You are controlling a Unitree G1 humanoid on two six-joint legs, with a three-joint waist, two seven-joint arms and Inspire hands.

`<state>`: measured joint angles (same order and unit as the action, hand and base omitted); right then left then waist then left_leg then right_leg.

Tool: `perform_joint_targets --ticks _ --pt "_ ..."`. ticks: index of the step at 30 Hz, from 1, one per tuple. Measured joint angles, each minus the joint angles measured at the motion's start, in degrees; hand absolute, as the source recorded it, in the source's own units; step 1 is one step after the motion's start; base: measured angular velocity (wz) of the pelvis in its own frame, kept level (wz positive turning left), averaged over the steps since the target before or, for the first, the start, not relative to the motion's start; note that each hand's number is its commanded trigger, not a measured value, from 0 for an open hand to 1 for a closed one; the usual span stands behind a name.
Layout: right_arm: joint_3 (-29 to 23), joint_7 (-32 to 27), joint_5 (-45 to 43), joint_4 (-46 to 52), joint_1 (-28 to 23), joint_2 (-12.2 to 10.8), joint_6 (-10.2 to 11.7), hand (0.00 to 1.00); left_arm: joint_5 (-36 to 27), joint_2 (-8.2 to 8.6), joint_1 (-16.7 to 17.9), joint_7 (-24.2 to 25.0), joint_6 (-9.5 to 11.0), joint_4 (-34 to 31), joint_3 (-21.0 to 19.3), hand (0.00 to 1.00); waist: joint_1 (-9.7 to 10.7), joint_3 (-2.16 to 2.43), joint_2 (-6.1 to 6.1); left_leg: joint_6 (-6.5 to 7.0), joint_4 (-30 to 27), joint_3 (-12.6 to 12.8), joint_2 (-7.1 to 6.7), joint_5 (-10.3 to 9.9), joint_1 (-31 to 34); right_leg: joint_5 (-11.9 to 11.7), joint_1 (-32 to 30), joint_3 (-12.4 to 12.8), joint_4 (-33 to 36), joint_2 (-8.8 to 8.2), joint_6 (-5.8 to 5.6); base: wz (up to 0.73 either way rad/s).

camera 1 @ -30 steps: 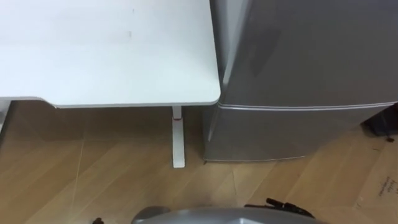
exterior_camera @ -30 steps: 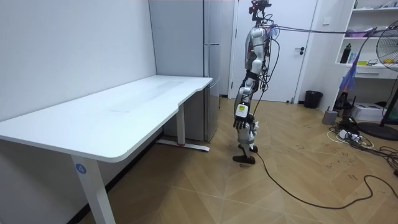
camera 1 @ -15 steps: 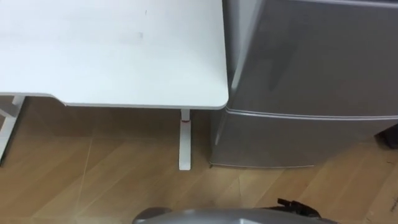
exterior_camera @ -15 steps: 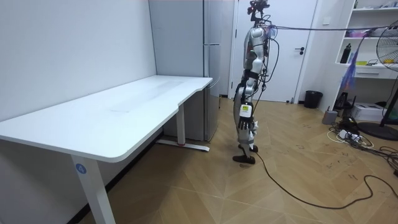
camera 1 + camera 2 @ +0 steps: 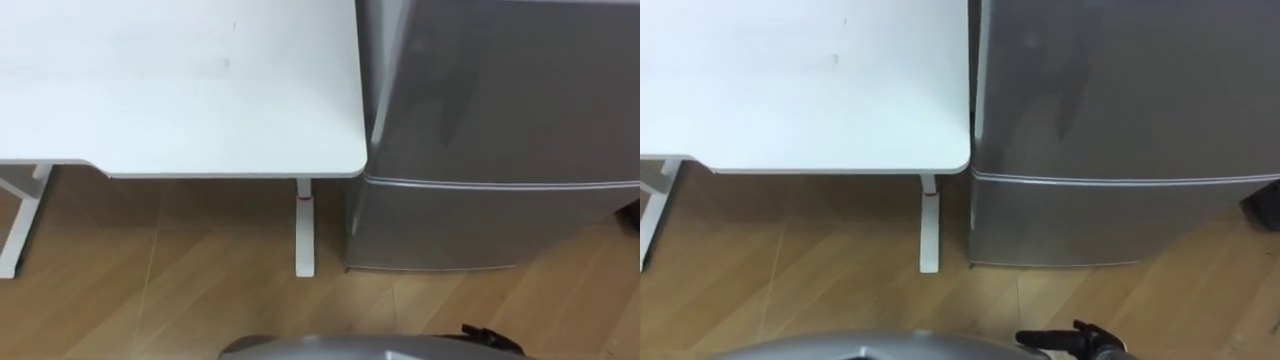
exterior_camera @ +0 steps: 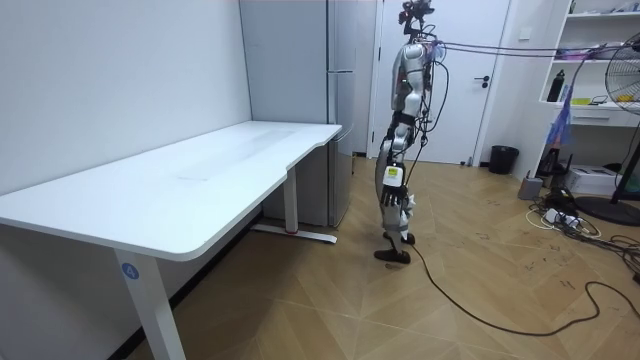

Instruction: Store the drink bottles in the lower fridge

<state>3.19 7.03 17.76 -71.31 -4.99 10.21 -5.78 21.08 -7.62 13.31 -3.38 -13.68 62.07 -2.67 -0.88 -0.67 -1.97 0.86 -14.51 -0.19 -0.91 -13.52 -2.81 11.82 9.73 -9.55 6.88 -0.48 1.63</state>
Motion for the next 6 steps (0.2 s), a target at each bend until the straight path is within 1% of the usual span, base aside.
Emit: perform_joint_targets --ticks 3,6 --pt "-0.3 -0.2 0.0 0.0 -0.2 -0.1 0.0 0.0 0.0 0.09 0.0 0.1 -0.1 0.1 -1.5 0.0 0.5 0.04 -0.09 0.0 0.0 0.2 -0.02 0.0 0.0 0.1 -0.1 0.1 0.0 -0.04 0.02 -0.01" --pt "-0.8 -0.7 0.0 0.0 -0.3 -0.3 -0.1 0.0 0.0 0.11 0.0 0.1 -0.1 -0.1 -1.6 0.0 0.7 0.12 -0.25 0.0 0.0 0.5 -0.09 0.0 -0.6 0.2 0.1 0.2 0.0 -0.15 -0.08 -0.02"
